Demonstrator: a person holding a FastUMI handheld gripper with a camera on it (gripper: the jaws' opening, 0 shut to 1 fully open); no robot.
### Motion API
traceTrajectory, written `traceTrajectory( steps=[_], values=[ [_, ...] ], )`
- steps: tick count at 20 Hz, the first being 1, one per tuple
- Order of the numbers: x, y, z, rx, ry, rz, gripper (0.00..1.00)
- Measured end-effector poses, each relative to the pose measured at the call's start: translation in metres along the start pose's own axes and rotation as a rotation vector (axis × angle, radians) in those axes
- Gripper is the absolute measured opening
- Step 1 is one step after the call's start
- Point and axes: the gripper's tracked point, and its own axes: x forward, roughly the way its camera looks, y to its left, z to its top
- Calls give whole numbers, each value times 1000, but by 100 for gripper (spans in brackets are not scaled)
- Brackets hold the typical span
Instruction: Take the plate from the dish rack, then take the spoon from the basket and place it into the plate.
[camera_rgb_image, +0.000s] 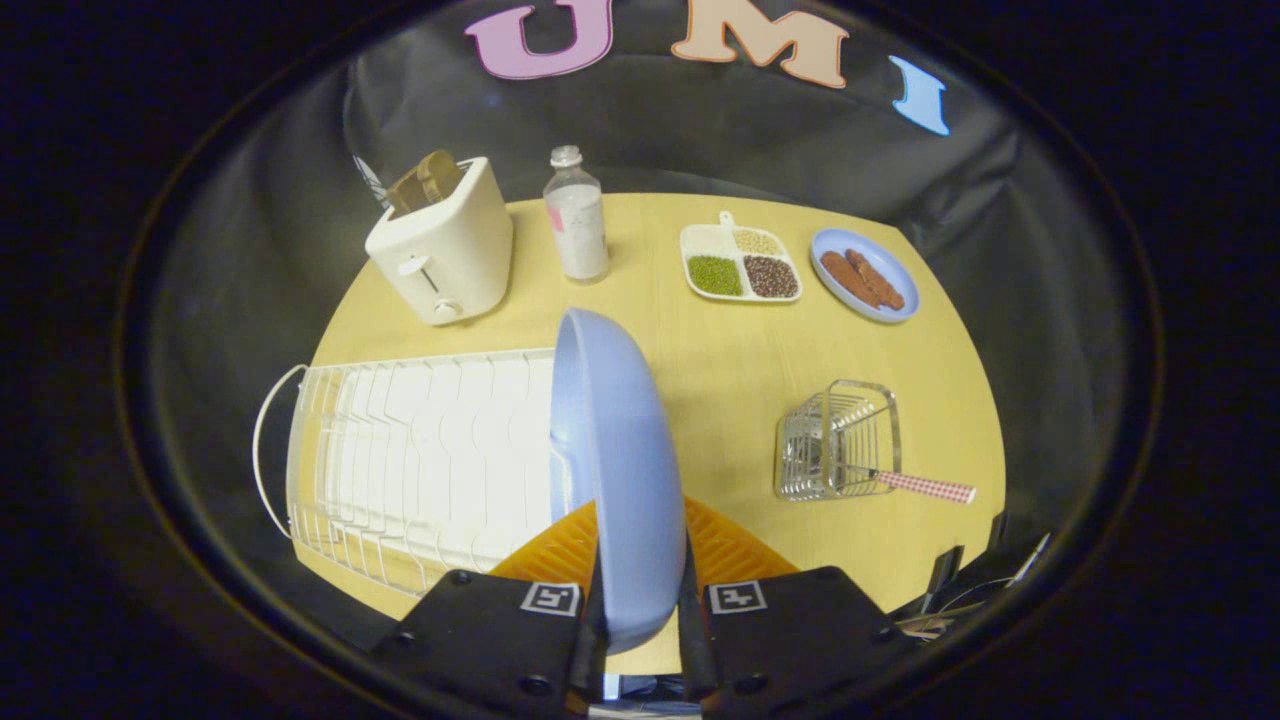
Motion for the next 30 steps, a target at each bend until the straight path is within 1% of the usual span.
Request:
traceTrajectory(
  steps=[2, 5, 7, 10, 12, 15, 18, 21, 24, 26, 30],
  values=[
    [-4, -5, 7, 24, -21, -17, 32],
    [-8, -8, 11, -14, -44, -31, 29],
    [-11, -10, 13, -27, -56, -49, 29],
    [-16, -9, 21, 5, -58, -44, 29],
    [-19, -10, 25, 22, -52, -62, 29],
    [-22, -16, 27, 16, -34, -109, 28],
    [-25, -15, 28, 0, -25, -138, 25],
    [-30, -16, 30, -14, -18, -182, 25],
    [-33, -13, 37, -66, -38, -240, 25],
    [-37, -13, 37, -70, -33, -235, 25],
    [-57, -28, 52, -11, -76, -150, 25]
  ],
)
